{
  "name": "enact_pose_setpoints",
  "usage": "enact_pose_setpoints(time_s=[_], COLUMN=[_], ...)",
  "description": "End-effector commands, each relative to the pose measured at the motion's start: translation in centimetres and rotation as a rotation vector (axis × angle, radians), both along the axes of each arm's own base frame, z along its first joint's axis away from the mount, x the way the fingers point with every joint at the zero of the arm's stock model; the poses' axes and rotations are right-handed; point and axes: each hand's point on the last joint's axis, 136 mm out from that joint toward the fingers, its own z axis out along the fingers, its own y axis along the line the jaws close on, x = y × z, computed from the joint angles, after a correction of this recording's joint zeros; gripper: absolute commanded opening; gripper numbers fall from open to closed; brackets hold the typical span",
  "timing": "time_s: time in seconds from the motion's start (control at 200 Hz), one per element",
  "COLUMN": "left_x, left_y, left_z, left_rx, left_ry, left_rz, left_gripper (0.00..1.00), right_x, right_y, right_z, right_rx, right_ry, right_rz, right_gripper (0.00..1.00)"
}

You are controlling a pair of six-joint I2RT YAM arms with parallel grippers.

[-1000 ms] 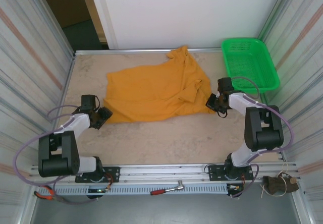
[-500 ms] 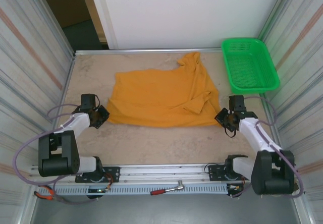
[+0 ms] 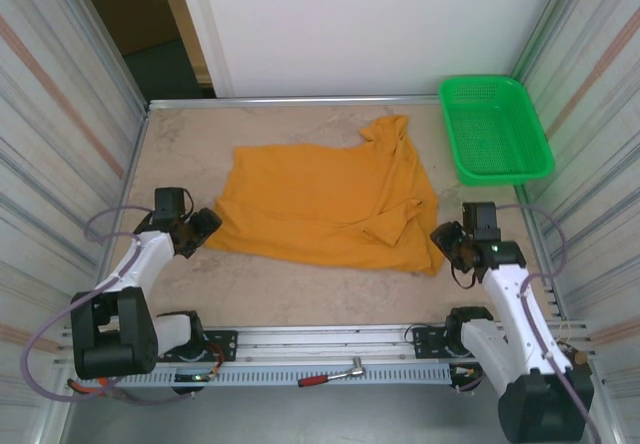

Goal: Fold the inside-out t-shirt

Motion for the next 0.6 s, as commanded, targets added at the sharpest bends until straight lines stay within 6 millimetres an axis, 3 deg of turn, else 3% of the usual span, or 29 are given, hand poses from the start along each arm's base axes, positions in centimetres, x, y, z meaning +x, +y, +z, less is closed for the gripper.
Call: enact_pose_setpoints(time_s=[0.0,0.11,0.21,0.411,0.596], left_x=[0.6,1.2,1.4,1.9,2.2], left_y=[1.0,1.0,0.7,0.0,-0.3], left_z=[2.7,4.8,6.3,7.9,8.2], left_rx=[0.059,0.069,0.063,0.029,0.014], left_ry=[-0.039,-0.08,-0.114,-0.16,-0.171], left_rz=[-0.003,-0.016,-0.023,-0.031,-0.036], left_gripper=[0.84,0.86,0.87,0.87,0.87], right_x=[2.1,3.3,3.7,3.1,3.3], right_y=[4.0,7.9,10.1,11.2,11.5], right_z=[1.4,1.0,-0.3,-3.0,-4.5], right_rx=[0.05,0.078,0.081,0.069,0.056], right_ry=[-0.021,-0.006,0.025,0.092,0.127], right_rz=[0.188,0.28,0.306,0.284,0.283], right_gripper=[0.52,0.54,0.54,0.54,0.53])
